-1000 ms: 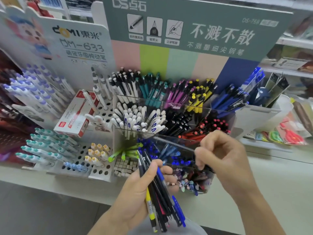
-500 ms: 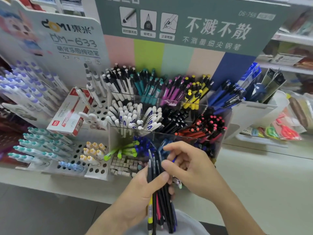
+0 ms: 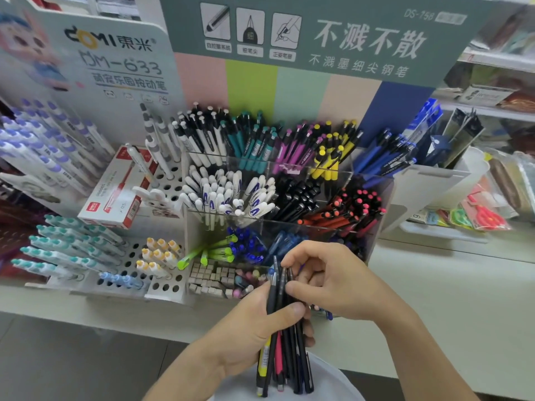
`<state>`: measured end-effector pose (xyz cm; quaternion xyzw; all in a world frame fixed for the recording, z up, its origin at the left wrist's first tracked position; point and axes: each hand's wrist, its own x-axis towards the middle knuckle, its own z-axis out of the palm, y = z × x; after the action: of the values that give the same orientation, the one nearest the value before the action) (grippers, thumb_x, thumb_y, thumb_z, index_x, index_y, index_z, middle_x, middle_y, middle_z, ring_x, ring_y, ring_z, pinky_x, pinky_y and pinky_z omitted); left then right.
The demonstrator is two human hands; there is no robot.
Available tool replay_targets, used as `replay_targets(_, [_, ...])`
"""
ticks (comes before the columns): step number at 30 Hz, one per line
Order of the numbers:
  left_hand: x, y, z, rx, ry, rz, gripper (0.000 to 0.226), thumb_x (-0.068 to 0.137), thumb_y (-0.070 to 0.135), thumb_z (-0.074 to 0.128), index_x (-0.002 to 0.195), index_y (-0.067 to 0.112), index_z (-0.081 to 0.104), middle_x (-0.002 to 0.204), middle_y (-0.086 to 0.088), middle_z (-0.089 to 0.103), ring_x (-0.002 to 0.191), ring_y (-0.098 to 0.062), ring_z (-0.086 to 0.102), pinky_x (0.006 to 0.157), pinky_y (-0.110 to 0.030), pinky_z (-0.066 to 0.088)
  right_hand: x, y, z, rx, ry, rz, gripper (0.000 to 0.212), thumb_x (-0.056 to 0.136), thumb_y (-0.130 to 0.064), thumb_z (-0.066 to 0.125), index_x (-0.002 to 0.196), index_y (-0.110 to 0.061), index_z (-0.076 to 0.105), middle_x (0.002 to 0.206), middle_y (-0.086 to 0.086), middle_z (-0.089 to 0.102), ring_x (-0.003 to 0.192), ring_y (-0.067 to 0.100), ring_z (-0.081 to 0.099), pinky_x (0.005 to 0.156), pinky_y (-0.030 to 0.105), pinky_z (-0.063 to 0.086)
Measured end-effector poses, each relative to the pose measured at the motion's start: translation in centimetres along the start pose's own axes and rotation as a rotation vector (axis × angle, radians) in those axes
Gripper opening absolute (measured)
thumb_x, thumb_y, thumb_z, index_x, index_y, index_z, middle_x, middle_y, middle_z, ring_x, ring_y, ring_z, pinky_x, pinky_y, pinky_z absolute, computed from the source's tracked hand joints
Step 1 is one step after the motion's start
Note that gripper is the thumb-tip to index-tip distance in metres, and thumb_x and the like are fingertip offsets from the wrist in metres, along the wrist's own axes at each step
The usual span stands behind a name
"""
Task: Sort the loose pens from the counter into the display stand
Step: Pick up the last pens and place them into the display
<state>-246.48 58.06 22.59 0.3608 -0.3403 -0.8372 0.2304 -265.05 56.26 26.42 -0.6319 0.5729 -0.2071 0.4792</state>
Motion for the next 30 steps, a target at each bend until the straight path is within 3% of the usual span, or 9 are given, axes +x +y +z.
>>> replay_targets(5, [0.2, -0.3, 0.3, -0.002, -0.037, -0.011, 0.045, 0.091, 0.017, 0.069, 0.128, -0.003, 0.052, 0.091, -0.017, 0.063, 0.086, -0.034, 0.064, 0.095, -0.062, 0.052, -0.3, 0.2, -0.9, -0.028, -0.066, 0.035, 0.02, 0.085, -0.019, 0.078, 0.096, -0.03, 0.066, 0.077, -0.007, 0.069, 0.061, 0.014, 0.067, 0.063, 0.036, 0.059])
replay_targets(7, [0.3, -0.3, 0.4, 0.017, -0.051, -0.001, 0.046, 0.091, 0.017, 0.069, 0.13, 0.0, 0.051, 0.092, -0.016, 0.062, 0.087, -0.033, 0.064, 0.092, -0.058, 0.054, -0.6, 0.0, -1.3, 0.028, -0.085, 0.053, 0.018, 0.086, -0.02, 0.078, 0.095, -0.025, 0.063, 0.073, 0.001, 0.071, 0.059, 0.018, 0.067, 0.059, 0.034, 0.055])
replay_targets(10, [0.2, -0.3, 0.4, 0.053, -0.07, -0.003, 0.046, 0.091, 0.017, 0.068, 0.132, 0.003, 0.05, 0.092, -0.02, 0.063, 0.087, -0.035, 0.064, 0.085, -0.046, 0.057, -0.4, 0.0, -1.0, 0.124, -0.009, 0.058, 0.025, 0.083, -0.029, 0.083, 0.092, -0.017, 0.063, 0.079, 0.014, 0.072, 0.063, 0.034, 0.069, 0.063, 0.049, 0.06])
replay_targets(12, [0.1, -0.4, 0.4, 0.07, -0.076, -0.014, 0.044, 0.094, 0.016, 0.067, 0.132, 0.003, 0.049, 0.095, -0.024, 0.062, 0.089, -0.037, 0.064, 0.084, -0.043, 0.056, -0.1, 0.2, -0.4, 0.141, 0.035, 0.059, 0.024, 0.084, -0.027, 0.083, 0.097, -0.019, 0.064, 0.081, 0.008, 0.071, 0.059, 0.027, 0.065, 0.063, 0.053, 0.059])
replay_targets(14, [0.1, -0.5, 0.3, 0.064, -0.051, -0.023, 0.041, 0.096, 0.017, 0.065, 0.131, 0.001, 0.048, 0.096, -0.026, 0.061, 0.09, -0.038, 0.065, 0.085, -0.044, 0.056, 0.1, 0.4, -0.1, 0.15, 0.01, 0.045, 0.021, 0.088, -0.023, 0.08, 0.105, -0.023, 0.068, 0.084, 0.004, 0.07, 0.061, 0.02, 0.063, 0.064, 0.049, 0.059])
replay_targets(20, [-0.4, -0.8, 0.0, -0.034, -0.021, -0.02, 0.046, 0.097, 0.029, 0.06, 0.126, -0.005, 0.052, 0.102, -0.022, 0.067, 0.091, -0.036, 0.067, 0.092, -0.056, 0.055, -0.5, 0.5, -1.0, 0.236, 0.015, 0.016, 0.003, 0.092, -0.011, 0.074, 0.094, -0.012, 0.072, 0.074, 0.005, 0.067, 0.055, 0.018, 0.063, 0.053, 0.028, 0.053])
replay_targets(23, [-0.4, -0.8, 0.0, -0.05, -0.024, -0.035, 0.045, 0.096, 0.034, 0.06, 0.125, 0.0, 0.058, 0.107, -0.02, 0.069, 0.093, -0.033, 0.067, 0.09, -0.05, 0.055, -1.0, 0.7, -1.8, 0.281, -0.017, 0.002, 0.002, 0.093, -0.009, 0.071, 0.094, -0.007, 0.071, 0.07, 0.001, 0.068, 0.058, 0.018, 0.063, 0.056, 0.027, 0.053])
replay_targets(27, [-0.2, -0.9, 0.0, -0.049, 0.033, -0.025, 0.025, 0.091, 0.028, 0.063, 0.111, 0.013, 0.069, 0.097, -0.006, 0.073, 0.091, -0.019, 0.07, 0.08, -0.034, 0.057, -1.6, 0.9, -2.9, 0.374, -0.014, 0.001, 0.009, 0.087, -0.015, 0.073, 0.09, -0.007, 0.072, 0.072, 0.013, 0.07, 0.058, 0.02, 0.063, 0.055, 0.026, 0.055])
replay_targets(30, [-0.2, -1.1, -0.2, -0.032, 0.046, -0.023, 0.023, 0.096, 0.03, 0.063, 0.101, 0.01, 0.073, 0.1, -0.011, 0.071, 0.094, -0.024, 0.068, 0.091, -0.049, 0.054, -2.0, 1.4, -3.6, 0.41, 0.029, -0.063, 0.004, 0.085, -0.012, 0.073, 0.088, -0.012, 0.075, 0.078, 0.014, 0.071, 0.062, 0.024, 0.064, 0.059, 0.029, 0.056])
